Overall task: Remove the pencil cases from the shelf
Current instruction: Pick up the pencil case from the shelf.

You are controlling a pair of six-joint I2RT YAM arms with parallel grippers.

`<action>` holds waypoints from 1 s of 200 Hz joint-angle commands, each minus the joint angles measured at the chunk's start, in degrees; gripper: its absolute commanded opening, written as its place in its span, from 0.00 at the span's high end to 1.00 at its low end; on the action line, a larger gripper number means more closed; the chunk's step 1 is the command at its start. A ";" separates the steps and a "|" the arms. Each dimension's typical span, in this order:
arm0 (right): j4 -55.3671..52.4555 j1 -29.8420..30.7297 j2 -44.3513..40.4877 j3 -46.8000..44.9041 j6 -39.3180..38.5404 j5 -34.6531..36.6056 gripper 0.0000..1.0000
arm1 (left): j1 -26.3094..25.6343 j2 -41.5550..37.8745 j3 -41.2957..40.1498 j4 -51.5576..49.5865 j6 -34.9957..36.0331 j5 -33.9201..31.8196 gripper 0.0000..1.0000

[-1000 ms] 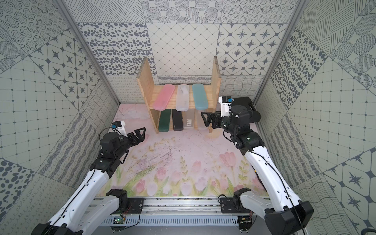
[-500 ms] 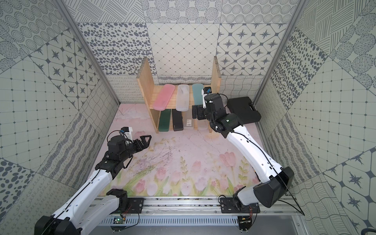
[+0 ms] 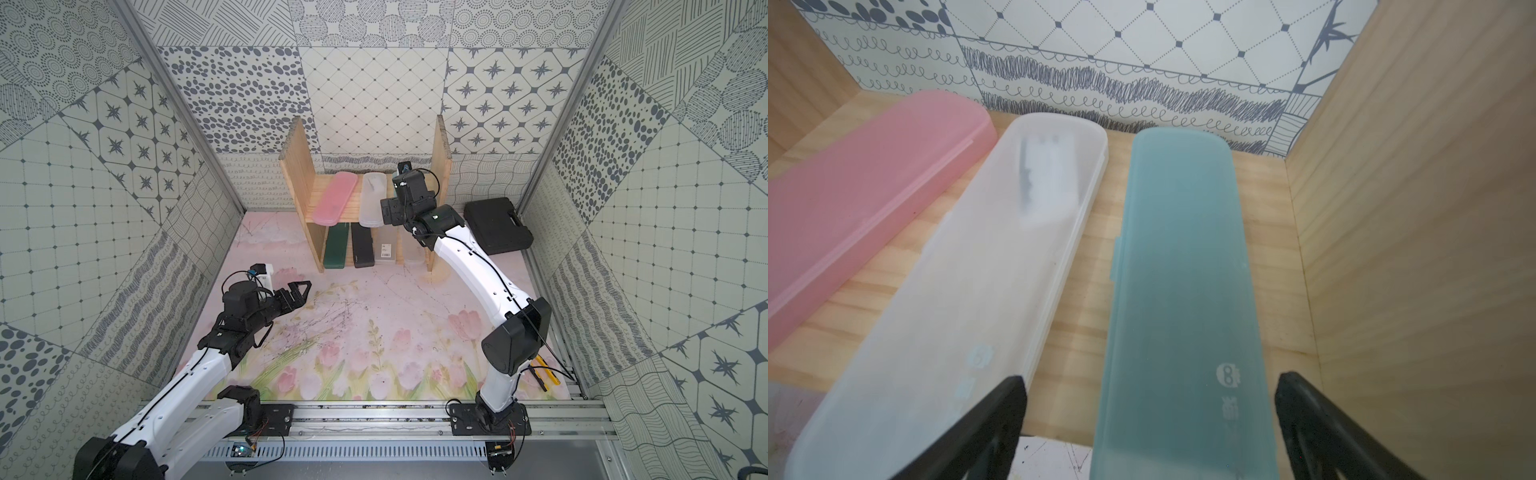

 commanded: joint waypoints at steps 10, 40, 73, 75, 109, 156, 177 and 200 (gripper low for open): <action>-4.62 -0.73 3.73 6.68 0.35 1.40 0.02 | -0.07 -0.95 0.04 3.02 0.46 0.58 0.01; -6.33 -1.39 5.33 8.91 0.77 1.61 0.02 | -0.07 -1.08 -0.09 2.87 0.38 0.40 0.01; -8.48 -2.40 6.65 10.52 1.45 -0.04 0.02 | -0.09 -0.97 0.00 2.87 0.22 0.42 0.01; -8.54 -2.41 6.77 10.64 1.44 -0.07 0.02 | -0.07 -1.04 0.00 2.87 0.24 0.43 0.01; -10.54 -2.85 8.23 12.02 1.95 -0.97 0.02 | -0.08 -0.88 0.00 2.75 0.11 0.53 0.01; -11.51 -2.93 9.94 13.27 1.79 -1.16 0.03 | -0.11 -0.72 0.09 2.79 0.15 0.41 0.01; -12.08 -3.02 10.69 14.35 1.97 -1.50 0.05 | -0.11 -0.63 0.13 2.66 0.03 0.24 0.01; -12.98 -3.28 11.97 16.20 2.60 -2.36 0.08 | -0.07 -0.62 0.14 2.69 0.10 0.14 0.01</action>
